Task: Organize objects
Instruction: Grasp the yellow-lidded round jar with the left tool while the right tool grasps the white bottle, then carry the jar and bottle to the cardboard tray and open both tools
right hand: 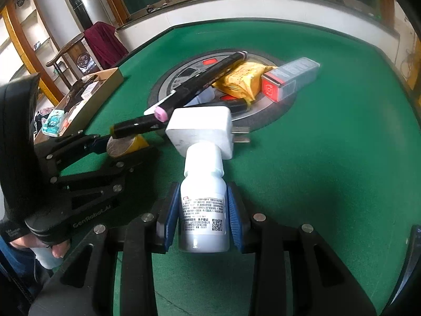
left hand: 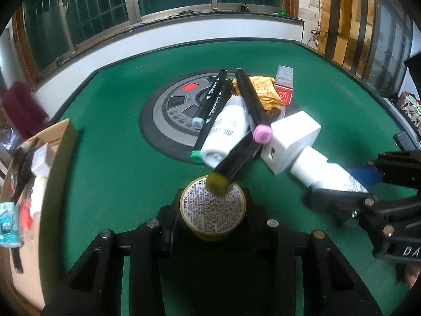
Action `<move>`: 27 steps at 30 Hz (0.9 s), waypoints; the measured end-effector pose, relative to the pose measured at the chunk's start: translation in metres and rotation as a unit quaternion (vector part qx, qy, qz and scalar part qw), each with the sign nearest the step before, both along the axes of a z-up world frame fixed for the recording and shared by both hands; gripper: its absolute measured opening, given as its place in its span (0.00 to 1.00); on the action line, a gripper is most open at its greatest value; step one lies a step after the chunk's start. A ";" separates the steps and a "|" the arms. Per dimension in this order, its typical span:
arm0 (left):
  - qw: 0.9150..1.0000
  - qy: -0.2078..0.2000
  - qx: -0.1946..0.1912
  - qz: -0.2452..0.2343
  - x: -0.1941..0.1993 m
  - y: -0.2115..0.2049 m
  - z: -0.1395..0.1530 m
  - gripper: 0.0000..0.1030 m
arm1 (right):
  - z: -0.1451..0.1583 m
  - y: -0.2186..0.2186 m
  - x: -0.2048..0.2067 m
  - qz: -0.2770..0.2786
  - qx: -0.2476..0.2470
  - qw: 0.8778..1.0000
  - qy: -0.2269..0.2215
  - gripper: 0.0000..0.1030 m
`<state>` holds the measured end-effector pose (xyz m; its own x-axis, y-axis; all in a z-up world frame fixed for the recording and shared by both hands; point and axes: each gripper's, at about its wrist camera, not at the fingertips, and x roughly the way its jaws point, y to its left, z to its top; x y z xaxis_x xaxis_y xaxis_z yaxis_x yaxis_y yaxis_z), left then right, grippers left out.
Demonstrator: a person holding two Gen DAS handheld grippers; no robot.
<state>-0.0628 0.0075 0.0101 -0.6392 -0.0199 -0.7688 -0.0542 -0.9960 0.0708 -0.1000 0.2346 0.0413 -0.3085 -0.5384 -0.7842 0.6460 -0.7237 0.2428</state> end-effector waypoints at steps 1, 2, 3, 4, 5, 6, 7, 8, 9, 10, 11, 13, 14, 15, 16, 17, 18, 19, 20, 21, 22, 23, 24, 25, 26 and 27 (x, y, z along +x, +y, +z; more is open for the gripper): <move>1.000 0.001 0.003 0.001 0.001 -0.003 0.002 0.33 | 0.001 -0.001 0.001 0.005 -0.004 1.000 -0.001 0.31; 1.000 0.001 0.006 0.003 0.004 -0.006 0.003 0.33 | 0.002 -0.002 0.003 0.009 -0.008 1.000 -0.001 0.31; 1.000 0.002 0.011 0.006 0.008 -0.011 0.005 0.33 | 0.003 -0.004 0.005 0.012 -0.012 1.000 -0.002 0.31; 1.000 0.003 0.013 0.009 0.010 -0.015 0.006 0.33 | 0.004 -0.006 0.007 0.017 -0.015 1.000 -0.004 0.31; 1.000 0.004 0.016 0.011 0.012 -0.018 0.007 0.33 | 0.005 -0.009 0.010 0.020 -0.017 1.000 -0.004 0.31; 1.000 0.006 0.019 0.012 0.016 -0.022 0.009 0.33 | 0.004 -0.012 0.012 0.023 -0.018 1.000 -0.004 0.31; 1.000 0.007 0.020 0.013 0.016 -0.023 0.010 0.33 | 0.005 -0.016 0.015 0.026 -0.019 0.999 -0.004 0.31; 1.000 0.009 0.021 0.014 0.018 -0.024 0.012 0.33 | 0.005 -0.019 0.019 0.029 -0.023 0.999 -0.004 0.31; 1.000 0.012 0.022 0.015 0.020 -0.026 0.014 0.34 | 0.006 -0.022 0.023 0.033 -0.025 0.999 -0.003 0.31; 1.000 0.014 0.024 0.015 0.021 -0.027 0.015 0.34 | 0.007 -0.026 0.027 0.035 -0.025 0.999 0.001 0.31; 0.999 0.015 0.024 0.014 0.022 -0.027 0.016 0.34 | 0.008 -0.028 0.029 0.035 -0.026 0.999 0.003 0.31; 0.999 0.022 0.026 0.016 0.024 -0.029 0.020 0.34 | 0.009 -0.031 0.033 0.033 -0.030 0.999 0.006 0.31; 0.999 0.024 0.027 0.016 0.025 -0.030 0.021 0.34 | 0.010 -0.032 0.035 0.030 -0.034 0.999 0.006 0.31; 0.999 0.028 0.028 0.018 0.027 -0.031 0.023 0.34 | 0.011 -0.034 0.036 0.028 -0.037 0.999 0.008 0.31; 0.999 0.032 0.028 0.020 0.028 -0.033 0.025 0.34 | 0.013 -0.036 0.039 0.025 -0.037 0.999 0.013 0.31; 0.999 0.035 0.028 0.021 0.029 -0.034 0.027 0.34 | 0.014 -0.036 0.041 0.022 -0.037 0.999 0.018 0.31; 0.999 0.037 0.028 0.021 0.030 -0.036 0.029 0.34 | 0.015 -0.038 0.043 0.020 -0.039 0.999 0.021 0.31; 0.999 0.040 0.028 0.024 0.031 -0.039 0.031 0.34 | 0.016 -0.037 0.044 0.019 -0.041 0.999 0.021 0.31; 0.998 0.043 0.029 0.027 0.032 -0.042 0.033 0.34 | 0.017 -0.039 0.045 0.019 -0.042 0.999 0.020 0.31; 0.998 0.045 0.029 0.031 0.034 -0.045 0.035 0.34 | 0.017 -0.042 0.046 0.020 -0.043 0.999 0.019 0.31; 0.998 0.048 0.030 0.034 0.034 -0.049 0.038 0.34 | 0.016 -0.045 0.047 0.021 -0.043 0.999 0.017 0.31; 0.997 0.051 0.032 0.038 0.035 -0.053 0.040 0.34 | 0.016 -0.048 0.048 0.022 -0.044 0.999 0.016 0.31; 0.997 0.055 0.034 0.043 0.037 -0.058 0.042 0.34 | 0.017 -0.050 0.049 0.021 -0.044 0.999 0.015 0.31; 0.996 0.060 0.036 0.048 0.039 -0.063 0.045 0.34 | 0.018 -0.054 0.050 0.021 -0.045 0.999 0.014 0.31; 0.996 0.063 0.037 0.053 0.041 -0.068 0.048 0.34 | 0.020 -0.057 0.050 0.022 -0.048 0.998 0.014 0.31; 0.995 0.068 0.039 0.059 0.043 -0.073 0.051 0.34 | 0.021 -0.061 0.051 0.023 -0.051 0.998 0.013 0.31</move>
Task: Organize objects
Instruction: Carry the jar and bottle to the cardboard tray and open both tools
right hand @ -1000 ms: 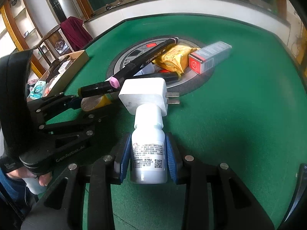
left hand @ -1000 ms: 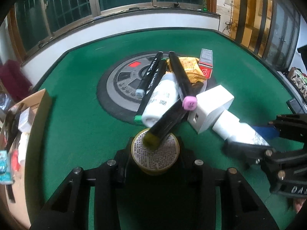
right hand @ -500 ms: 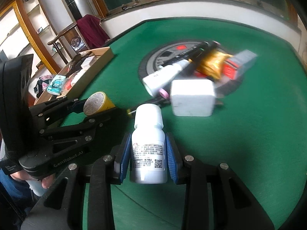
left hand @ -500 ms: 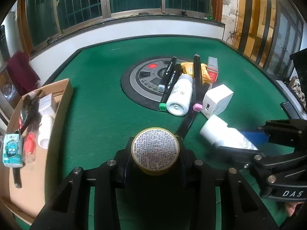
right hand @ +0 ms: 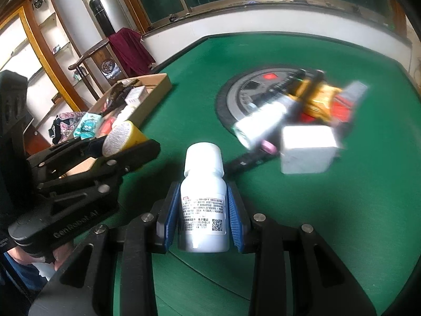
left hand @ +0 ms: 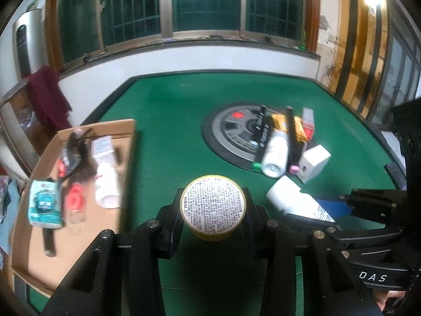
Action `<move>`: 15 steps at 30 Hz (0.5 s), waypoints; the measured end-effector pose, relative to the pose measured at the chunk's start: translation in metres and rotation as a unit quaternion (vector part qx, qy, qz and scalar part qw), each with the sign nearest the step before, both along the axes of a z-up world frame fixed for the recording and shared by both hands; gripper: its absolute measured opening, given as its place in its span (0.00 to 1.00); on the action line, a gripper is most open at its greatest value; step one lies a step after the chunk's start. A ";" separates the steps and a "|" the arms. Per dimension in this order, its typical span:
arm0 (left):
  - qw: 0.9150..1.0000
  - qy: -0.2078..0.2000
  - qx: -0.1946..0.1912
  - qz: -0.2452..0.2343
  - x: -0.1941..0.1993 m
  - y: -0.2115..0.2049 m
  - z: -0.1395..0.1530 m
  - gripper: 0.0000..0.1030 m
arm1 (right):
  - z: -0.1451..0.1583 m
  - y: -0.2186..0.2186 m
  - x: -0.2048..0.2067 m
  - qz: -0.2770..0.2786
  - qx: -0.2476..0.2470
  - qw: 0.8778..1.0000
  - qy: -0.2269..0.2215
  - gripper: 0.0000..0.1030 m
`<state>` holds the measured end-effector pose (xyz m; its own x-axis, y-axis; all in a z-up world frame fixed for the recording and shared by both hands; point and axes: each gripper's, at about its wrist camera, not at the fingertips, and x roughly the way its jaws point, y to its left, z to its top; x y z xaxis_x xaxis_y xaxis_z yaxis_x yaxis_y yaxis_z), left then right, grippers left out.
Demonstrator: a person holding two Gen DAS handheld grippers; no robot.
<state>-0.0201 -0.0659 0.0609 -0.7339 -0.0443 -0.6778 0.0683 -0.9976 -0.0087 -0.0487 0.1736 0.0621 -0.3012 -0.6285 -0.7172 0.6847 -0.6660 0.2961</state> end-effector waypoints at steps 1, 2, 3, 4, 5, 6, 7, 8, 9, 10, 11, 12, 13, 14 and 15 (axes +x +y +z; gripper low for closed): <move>1.000 0.005 0.002 0.007 0.002 -0.007 0.003 0.34 | 0.001 -0.003 0.001 0.001 -0.002 1.000 0.000 0.31; 1.000 0.007 0.004 0.011 0.004 -0.013 0.006 0.34 | 0.003 -0.008 0.003 0.002 -0.004 1.000 0.001 0.31; 1.000 0.010 0.006 0.017 0.007 -0.019 0.008 0.34 | 0.005 -0.011 0.005 0.003 -0.005 1.000 0.002 0.31; 1.000 0.014 0.008 0.025 0.010 -0.027 0.010 0.34 | 0.007 -0.017 0.006 0.007 -0.006 1.000 0.002 0.31; 0.999 0.017 0.010 0.032 0.012 -0.034 0.011 0.34 | 0.009 -0.022 0.009 0.011 -0.008 1.000 0.003 0.31; 0.999 0.019 0.012 0.038 0.015 -0.040 0.012 0.34 | 0.011 -0.027 0.011 0.013 -0.008 1.000 0.003 0.31; 0.999 0.021 0.014 0.045 0.017 -0.048 0.013 0.34 | 0.013 -0.035 0.015 0.020 -0.008 1.000 0.004 0.31; 0.998 0.023 0.015 0.051 0.021 -0.055 0.013 0.34 | 0.014 -0.041 0.018 0.025 -0.008 1.000 0.006 0.31; 0.998 0.024 0.017 0.059 0.023 -0.063 0.014 0.34 | 0.017 -0.047 0.021 0.029 -0.007 1.000 0.007 0.31; 0.997 0.025 0.019 0.066 0.026 -0.072 0.013 0.34 | 0.020 -0.056 0.025 0.036 -0.006 0.999 0.010 0.31; 0.997 0.026 0.021 0.072 0.029 -0.078 0.013 0.34 | 0.021 -0.061 0.028 0.042 -0.005 0.999 0.012 0.31; 0.996 0.027 0.023 0.079 0.032 -0.087 0.012 0.34 | 0.024 -0.067 0.030 0.048 -0.004 0.999 0.014 0.31; 0.995 0.027 0.026 0.088 0.036 -0.096 0.010 0.34 | 0.027 -0.076 0.035 0.058 -0.003 0.998 0.018 0.31; 0.995 0.027 0.029 0.097 0.039 -0.105 0.009 0.34 | 0.029 -0.081 0.038 0.063 -0.002 0.998 0.020 0.31; 0.994 0.027 0.032 0.103 0.041 -0.112 0.007 0.34 | 0.031 -0.087 0.043 0.069 -0.001 0.997 0.024 0.31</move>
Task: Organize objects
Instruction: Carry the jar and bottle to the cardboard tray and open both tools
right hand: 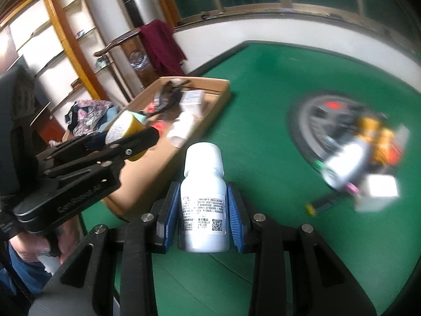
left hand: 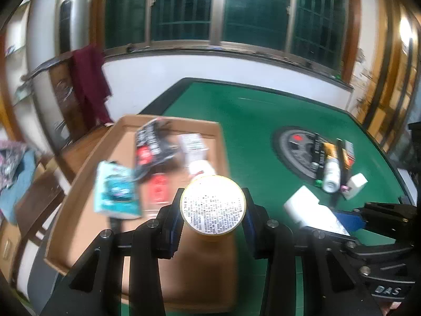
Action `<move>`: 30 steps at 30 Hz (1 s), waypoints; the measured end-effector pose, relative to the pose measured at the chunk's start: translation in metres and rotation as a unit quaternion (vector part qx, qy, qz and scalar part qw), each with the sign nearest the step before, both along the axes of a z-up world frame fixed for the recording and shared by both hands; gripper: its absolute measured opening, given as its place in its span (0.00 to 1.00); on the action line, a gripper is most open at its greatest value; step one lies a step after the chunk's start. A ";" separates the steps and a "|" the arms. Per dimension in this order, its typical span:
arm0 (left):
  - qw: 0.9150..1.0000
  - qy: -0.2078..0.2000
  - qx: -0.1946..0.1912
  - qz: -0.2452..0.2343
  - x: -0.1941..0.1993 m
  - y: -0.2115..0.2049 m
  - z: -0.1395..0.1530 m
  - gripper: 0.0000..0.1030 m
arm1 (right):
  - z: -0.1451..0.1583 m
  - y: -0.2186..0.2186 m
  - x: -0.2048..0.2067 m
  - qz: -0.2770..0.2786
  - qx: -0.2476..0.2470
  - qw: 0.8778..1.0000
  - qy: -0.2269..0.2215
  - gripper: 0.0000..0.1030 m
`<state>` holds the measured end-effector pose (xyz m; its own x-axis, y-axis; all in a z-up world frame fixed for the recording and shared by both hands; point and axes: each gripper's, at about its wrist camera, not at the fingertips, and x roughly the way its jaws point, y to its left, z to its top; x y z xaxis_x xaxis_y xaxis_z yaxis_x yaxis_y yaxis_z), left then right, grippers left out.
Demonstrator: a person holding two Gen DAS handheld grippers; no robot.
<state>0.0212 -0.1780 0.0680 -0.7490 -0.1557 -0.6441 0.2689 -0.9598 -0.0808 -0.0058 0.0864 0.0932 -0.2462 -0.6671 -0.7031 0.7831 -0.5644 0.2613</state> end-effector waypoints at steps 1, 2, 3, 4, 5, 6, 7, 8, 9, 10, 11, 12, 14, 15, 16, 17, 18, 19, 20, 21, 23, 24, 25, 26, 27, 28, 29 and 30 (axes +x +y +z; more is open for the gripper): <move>1.000 0.000 0.004 0.009 0.003 -0.008 -0.002 0.34 | 0.002 -0.007 0.005 0.007 0.001 1.000 0.003 0.31; 1.000 -0.001 0.006 0.017 0.006 -0.016 -0.004 0.34 | 0.004 -0.015 0.010 0.015 0.003 1.000 0.006 0.31; 1.000 -0.001 0.009 0.025 0.009 -0.024 -0.006 0.34 | 0.004 -0.022 0.013 0.021 0.004 1.000 0.007 0.31; 0.999 -0.003 0.013 0.033 0.012 -0.033 -0.008 0.34 | 0.006 -0.032 0.019 0.030 0.006 0.999 0.008 0.31; 0.999 -0.004 0.015 0.038 0.014 -0.039 -0.010 0.34 | 0.006 -0.038 0.020 0.037 0.007 0.999 0.010 0.31; 0.999 -0.005 0.017 0.044 0.016 -0.045 -0.013 0.34 | 0.006 -0.045 0.023 0.043 0.008 0.999 0.011 0.31; 0.999 -0.007 0.019 0.050 0.018 -0.051 -0.015 0.34 | 0.007 -0.054 0.029 0.051 0.009 0.999 0.015 0.31; 0.998 -0.009 0.021 0.057 0.020 -0.058 -0.018 0.34 | 0.006 -0.060 0.032 0.057 0.010 0.998 0.016 0.31; 0.998 -0.011 0.023 0.062 0.022 -0.064 -0.020 0.34 | 0.005 -0.066 0.035 0.062 0.012 0.998 0.017 0.31; 0.997 -0.011 0.025 0.068 0.024 -0.070 -0.022 0.34 | 0.004 -0.072 0.039 0.069 0.015 0.997 0.018 0.31; 0.997 -0.010 0.026 0.072 0.026 -0.075 -0.024 0.34 | 0.001 -0.081 0.043 0.076 0.020 0.997 0.019 0.31; 0.997 -0.010 0.028 0.077 0.029 -0.081 -0.025 0.34 | 0.000 -0.086 0.046 0.079 0.022 0.996 0.019 0.31; 0.996 -0.012 0.028 0.081 0.033 -0.088 -0.029 0.34 | -0.006 -0.098 0.051 0.090 0.028 0.995 0.013 0.31; 0.996 -0.014 0.028 0.085 0.034 -0.093 -0.031 0.34 | -0.008 -0.102 0.053 0.093 0.031 0.995 0.012 0.31; 0.996 -0.016 0.030 0.088 0.035 -0.097 -0.033 0.34 | -0.010 -0.107 0.055 0.095 0.034 0.995 0.011 0.31; 0.995 -0.017 0.031 0.090 0.036 -0.100 -0.035 0.34 | -0.014 -0.113 0.057 0.098 0.037 0.994 0.011 0.31; 0.995 -0.019 0.033 0.092 0.036 -0.103 -0.037 0.34 | -0.015 -0.116 0.058 0.098 0.038 0.994 0.011 0.31; 0.995 -0.021 0.035 0.094 0.036 -0.105 -0.039 0.34 | -0.019 -0.122 0.059 0.099 0.043 0.994 0.010 0.31; 0.995 -0.022 0.035 0.095 0.036 -0.108 -0.040 0.34 | -0.021 -0.125 0.059 0.100 0.045 0.994 0.009 0.31; 0.994 -0.024 0.037 0.095 0.036 -0.110 -0.043 0.34 | -0.023 -0.127 0.060 0.100 0.047 0.994 0.008 0.31; 0.994 -0.028 0.039 0.095 0.036 -0.111 -0.046 0.34 | -0.028 -0.133 0.059 0.102 0.051 0.993 0.004 0.31; 0.994 -0.030 0.040 0.096 0.035 -0.112 -0.048 0.34 | -0.030 -0.135 0.059 0.102 0.052 0.993 0.003 0.31; 0.994 -0.033 0.041 0.095 0.035 -0.113 -0.049 0.34 | -0.032 -0.137 0.059 0.102 0.054 0.993 0.002 0.31; 0.994 -0.034 0.042 0.095 0.035 -0.113 -0.051 0.34 | -0.034 -0.139 0.059 0.103 0.055 0.993 0.001 0.31; 0.994 -0.035 0.042 0.095 0.035 -0.113 -0.052 0.34 | -0.036 -0.140 0.058 0.102 0.057 0.993 0.000 0.31; 0.994 -0.038 0.042 0.095 0.034 -0.113 -0.053 0.34 | -0.037 -0.141 0.057 0.102 0.058 0.993 -0.002 0.31; 0.994 -0.040 0.043 0.095 0.034 -0.113 -0.055 0.34 | -0.038 -0.142 0.056 0.101 0.058 0.993 -0.004 0.31; 0.994 -0.043 0.042 0.096 0.033 -0.114 -0.056 0.34 | -0.040 -0.143 0.055 0.101 0.059 0.993 -0.006 0.31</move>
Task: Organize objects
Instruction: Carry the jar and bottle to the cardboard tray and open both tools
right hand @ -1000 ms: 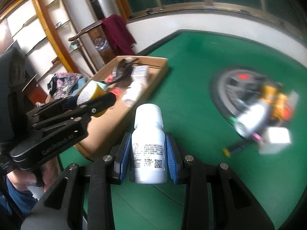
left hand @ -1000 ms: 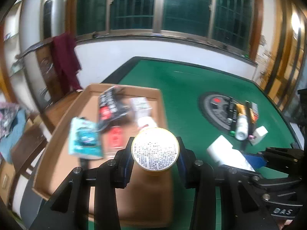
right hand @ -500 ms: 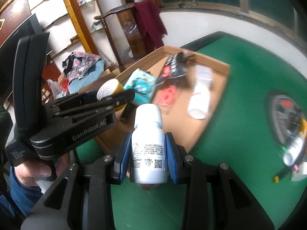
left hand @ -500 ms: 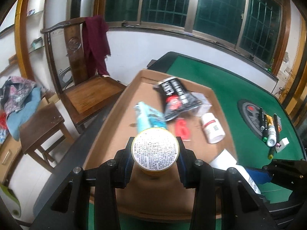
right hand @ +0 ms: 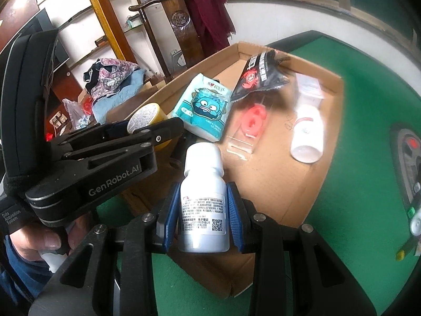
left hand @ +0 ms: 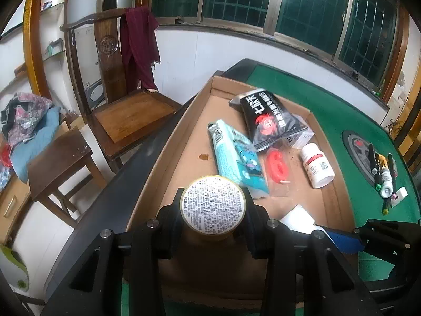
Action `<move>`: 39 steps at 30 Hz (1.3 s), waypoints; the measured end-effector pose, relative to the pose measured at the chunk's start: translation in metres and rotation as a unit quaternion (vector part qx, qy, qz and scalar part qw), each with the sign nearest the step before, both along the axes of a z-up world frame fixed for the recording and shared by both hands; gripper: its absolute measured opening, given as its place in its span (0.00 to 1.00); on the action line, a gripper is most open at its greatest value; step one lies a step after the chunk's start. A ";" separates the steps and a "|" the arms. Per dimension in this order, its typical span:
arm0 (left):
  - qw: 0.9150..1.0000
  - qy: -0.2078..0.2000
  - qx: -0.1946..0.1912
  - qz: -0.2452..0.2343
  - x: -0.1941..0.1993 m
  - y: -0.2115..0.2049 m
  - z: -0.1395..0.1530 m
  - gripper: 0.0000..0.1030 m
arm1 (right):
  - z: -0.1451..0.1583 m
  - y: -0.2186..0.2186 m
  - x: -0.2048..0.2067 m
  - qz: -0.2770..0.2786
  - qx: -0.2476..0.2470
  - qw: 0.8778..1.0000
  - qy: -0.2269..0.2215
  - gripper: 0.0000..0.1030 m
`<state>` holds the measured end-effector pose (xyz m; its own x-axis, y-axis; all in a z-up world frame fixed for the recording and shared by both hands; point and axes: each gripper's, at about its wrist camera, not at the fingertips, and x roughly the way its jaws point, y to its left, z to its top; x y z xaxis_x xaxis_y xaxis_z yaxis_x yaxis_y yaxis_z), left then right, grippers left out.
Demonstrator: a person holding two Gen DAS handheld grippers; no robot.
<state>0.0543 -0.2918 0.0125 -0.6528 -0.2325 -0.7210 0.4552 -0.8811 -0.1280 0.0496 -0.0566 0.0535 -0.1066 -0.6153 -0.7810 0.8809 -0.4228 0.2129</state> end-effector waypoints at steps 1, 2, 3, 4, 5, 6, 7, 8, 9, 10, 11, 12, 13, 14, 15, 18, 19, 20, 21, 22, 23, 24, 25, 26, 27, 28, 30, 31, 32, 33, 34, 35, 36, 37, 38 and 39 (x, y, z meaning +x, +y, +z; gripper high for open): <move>1.000 0.000 -0.005 0.002 0.000 0.000 0.000 0.34 | 0.000 -0.002 0.001 0.000 0.001 1.000 -0.001 0.31; 1.000 -0.001 -0.006 0.002 0.000 0.000 0.000 0.34 | -0.002 -0.003 0.000 0.000 0.002 1.000 -0.003 0.31; 1.000 -0.001 -0.006 0.003 0.000 -0.001 0.000 0.34 | -0.003 -0.004 0.000 0.000 0.003 1.000 -0.005 0.31; 1.000 -0.001 -0.006 0.005 0.000 -0.002 0.000 0.34 | -0.005 -0.006 0.000 0.001 0.004 1.000 -0.006 0.31; 1.000 -0.001 -0.005 0.007 0.000 -0.003 -0.001 0.34 | -0.006 -0.007 0.001 0.001 0.005 1.000 -0.006 0.31; 1.000 -0.002 -0.005 0.009 -0.001 -0.004 -0.002 0.34 | -0.007 -0.009 0.001 0.002 0.007 1.000 -0.004 0.31; 1.000 -0.004 -0.007 0.013 -0.001 -0.005 -0.003 0.34 | -0.007 -0.010 0.002 0.002 0.007 1.000 0.000 0.31; 1.000 -0.005 -0.012 0.014 -0.001 -0.005 -0.003 0.34 | -0.008 -0.011 0.002 0.003 0.008 1.000 0.000 0.31; 1.000 -0.006 -0.013 0.013 -0.001 -0.004 -0.002 0.34 | -0.008 -0.012 0.003 0.004 0.008 1.000 0.002 0.31; 1.000 -0.007 -0.013 0.012 -0.001 -0.004 -0.003 0.34 | -0.009 -0.013 0.003 0.003 0.008 1.000 0.003 0.31; 1.000 -0.007 -0.014 0.012 -0.001 -0.004 -0.003 0.34 | -0.009 -0.014 0.003 0.003 0.009 1.000 0.005 0.31; 1.000 -0.008 -0.015 0.012 -0.001 -0.004 -0.003 0.34 | -0.010 -0.015 0.004 0.005 0.011 1.000 0.009 0.31; 1.000 -0.009 -0.016 0.011 -0.002 -0.004 -0.003 0.34 | -0.011 -0.017 0.004 0.006 0.013 1.000 0.011 0.31; 1.000 -0.009 -0.015 0.010 -0.002 -0.004 -0.003 0.34 | -0.012 -0.017 0.006 0.006 0.015 1.000 0.015 0.31; 1.000 -0.009 -0.015 0.011 -0.002 -0.004 -0.003 0.35 | -0.013 -0.018 0.006 0.006 0.016 1.000 0.017 0.31; 1.000 -0.010 -0.013 0.009 -0.001 -0.004 -0.001 0.35 | -0.013 -0.018 0.006 0.009 0.017 1.000 0.016 0.32; 1.000 -0.011 -0.015 0.009 -0.001 -0.004 0.000 0.37 | -0.013 -0.018 0.005 0.009 0.016 1.000 0.012 0.32; 1.000 -0.011 -0.017 0.009 -0.001 -0.004 0.002 0.39 | -0.013 -0.018 0.004 0.010 0.014 1.000 0.008 0.32; 1.000 -0.009 -0.018 0.010 0.000 -0.003 0.004 0.43 | -0.013 -0.017 0.003 0.012 0.013 1.000 0.002 0.33; 1.000 -0.006 -0.020 0.010 0.000 -0.003 0.006 0.46 | -0.012 -0.017 0.002 0.014 0.013 1.000 -0.002 0.35; 1.000 -0.003 -0.021 0.010 0.001 -0.003 0.009 0.46 | -0.011 -0.017 0.002 0.014 0.013 1.000 -0.001 0.37; 1.000 -0.002 -0.022 0.010 0.001 -0.002 0.010 0.46 | -0.010 -0.016 0.002 0.016 0.011 1.000 -0.001 0.41; 1.000 -0.001 -0.024 0.009 0.002 -0.002 0.012 0.46 | -0.008 -0.014 0.002 0.017 0.008 1.000 0.000 0.45; 1.000 -0.001 -0.026 0.010 0.002 -0.001 0.013 0.46 | -0.006 -0.012 0.002 0.016 0.004 1.000 0.001 0.45; 1.000 0.000 -0.027 0.010 0.002 -0.001 0.014 0.46 | -0.005 -0.011 0.003 0.016 0.002 1.000 0.002 0.45; 1.000 0.000 -0.027 0.009 0.002 0.000 0.015 0.46 | -0.003 -0.009 0.003 0.017 -0.001 1.000 0.003 0.45; 1.000 0.000 -0.030 0.008 0.001 0.002 0.017 0.46 | 0.000 -0.006 0.003 0.017 -0.003 1.000 0.003 0.45; 0.999 0.000 -0.031 0.008 0.002 0.003 0.018 0.46 | 0.001 -0.003 0.002 0.016 -0.005 1.000 0.003 0.45; 0.999 0.001 -0.032 0.006 0.002 0.004 0.019 0.46 | 0.001 -0.002 0.001 0.015 -0.006 1.000 0.001 0.45; 0.999 0.002 -0.033 0.004 0.002 0.005 0.021 0.46 | 0.002 -0.001 0.000 0.014 -0.008 1.000 0.000 0.45; 0.999 0.003 -0.036 0.003 0.002 0.007 0.023 0.46 | 0.004 0.003 -0.002 0.010 -0.010 1.000 -0.001 0.45; 0.999 0.003 -0.038 0.002 0.002 0.009 0.025 0.46 | 0.006 0.005 -0.003 0.008 -0.012 1.000 -0.002 0.45; 0.999 0.005 -0.040 0.000 0.002 0.011 0.027 0.46 | 0.008 0.008 -0.004 0.007 -0.014 1.000 -0.002 0.45; 0.999 0.006 -0.042 -0.001 0.002 0.013 0.029 0.46 | 0.010 0.012 -0.005 0.006 -0.017 1.000 -0.002 0.45; 0.999 0.007 -0.044 -0.001 0.002 0.015 0.031 0.46 | 0.013 0.017 -0.007 0.002 -0.021 1.000 -0.001 0.45; 0.999 0.008 -0.044 -0.002 0.002 0.017 0.032 0.46 | 0.015 0.021 -0.009 -0.001 -0.024 1.000 -0.001 0.45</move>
